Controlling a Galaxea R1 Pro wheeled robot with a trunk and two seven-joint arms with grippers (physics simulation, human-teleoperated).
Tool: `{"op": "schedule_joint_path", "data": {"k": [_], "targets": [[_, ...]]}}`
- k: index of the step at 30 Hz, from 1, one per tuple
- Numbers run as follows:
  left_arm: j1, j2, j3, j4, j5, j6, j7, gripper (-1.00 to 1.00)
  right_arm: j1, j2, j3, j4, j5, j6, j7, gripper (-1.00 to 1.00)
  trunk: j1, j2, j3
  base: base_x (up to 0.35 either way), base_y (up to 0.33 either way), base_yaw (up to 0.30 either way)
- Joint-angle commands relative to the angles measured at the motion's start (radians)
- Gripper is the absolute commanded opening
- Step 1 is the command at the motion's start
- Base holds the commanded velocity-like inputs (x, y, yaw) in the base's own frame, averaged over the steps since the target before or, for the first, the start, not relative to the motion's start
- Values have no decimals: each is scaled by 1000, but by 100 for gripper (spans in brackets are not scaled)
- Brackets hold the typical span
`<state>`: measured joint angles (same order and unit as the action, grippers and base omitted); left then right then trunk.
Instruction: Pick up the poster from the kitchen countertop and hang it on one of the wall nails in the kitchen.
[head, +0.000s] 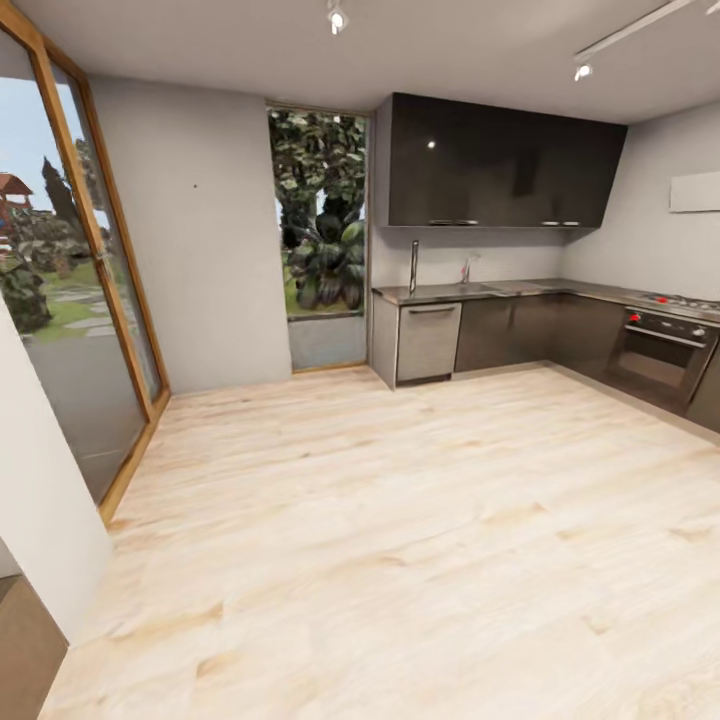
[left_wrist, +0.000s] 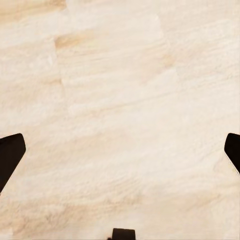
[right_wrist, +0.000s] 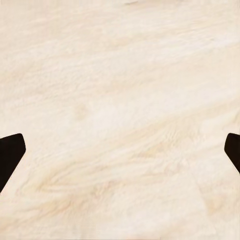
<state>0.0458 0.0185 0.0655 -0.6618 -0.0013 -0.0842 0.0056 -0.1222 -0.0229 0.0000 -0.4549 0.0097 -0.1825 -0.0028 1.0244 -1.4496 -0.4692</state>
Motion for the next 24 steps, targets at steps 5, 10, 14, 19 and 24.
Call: {"op": "schedule_joint_path", "data": {"k": [5, 10, 14, 19, 24], "targets": [[0, 0, 0, -1, 0, -2, 1, 100, -1, 0, 0, 0, 1, -3, 0, 100, 1, 0, -1, 335, 0, -120], [0, 0, 0, -1, 0, -2, 1, 100, -1, 0, 0, 0, 1, -3, 0, 100, 1, 0, 1, 335, 0, -236], [0, 0, 1, -1, 0, -2, 1, 100, -1, 0, 0, 1, 1, -3, 0, 100, 1, 0, 2, 335, 0, -258], [0, 0, 0, -1, 0, -2, 1, 100, -1, 0, 0, 1, 1, -3, 0, 100, 1, 0, 3, 335, 0, -223], [0, 1, 1, -1, 0, -2, 1, 100, -1, 0, 0, 1, 1, -3, 0, 100, 1, 0, 3, 335, 0, -72]]}}
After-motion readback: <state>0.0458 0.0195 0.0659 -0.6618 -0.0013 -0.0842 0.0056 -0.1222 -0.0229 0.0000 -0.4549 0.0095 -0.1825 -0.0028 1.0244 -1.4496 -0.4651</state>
